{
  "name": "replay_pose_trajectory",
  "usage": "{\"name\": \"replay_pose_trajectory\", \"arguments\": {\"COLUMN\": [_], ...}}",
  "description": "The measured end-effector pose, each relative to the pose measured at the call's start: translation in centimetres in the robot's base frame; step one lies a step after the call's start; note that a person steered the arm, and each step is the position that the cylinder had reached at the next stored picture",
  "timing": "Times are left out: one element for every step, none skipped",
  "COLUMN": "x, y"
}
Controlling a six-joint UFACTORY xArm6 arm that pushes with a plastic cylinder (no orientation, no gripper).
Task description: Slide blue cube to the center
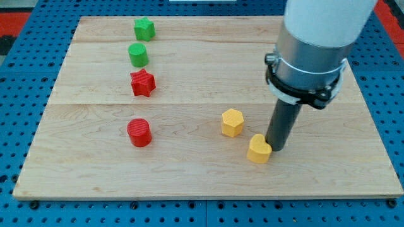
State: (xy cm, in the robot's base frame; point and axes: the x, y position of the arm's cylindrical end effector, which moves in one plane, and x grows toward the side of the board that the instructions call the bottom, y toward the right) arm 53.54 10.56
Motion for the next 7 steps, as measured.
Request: {"name": "replay_pose_trajectory", "arguments": {"x": [0.0, 0.0, 0.1, 0.2, -0.5, -3.6, -10.5], "y": [-2.7, -3.2, -3.1, 4.2, 13.1, 20.1, 23.9]}}
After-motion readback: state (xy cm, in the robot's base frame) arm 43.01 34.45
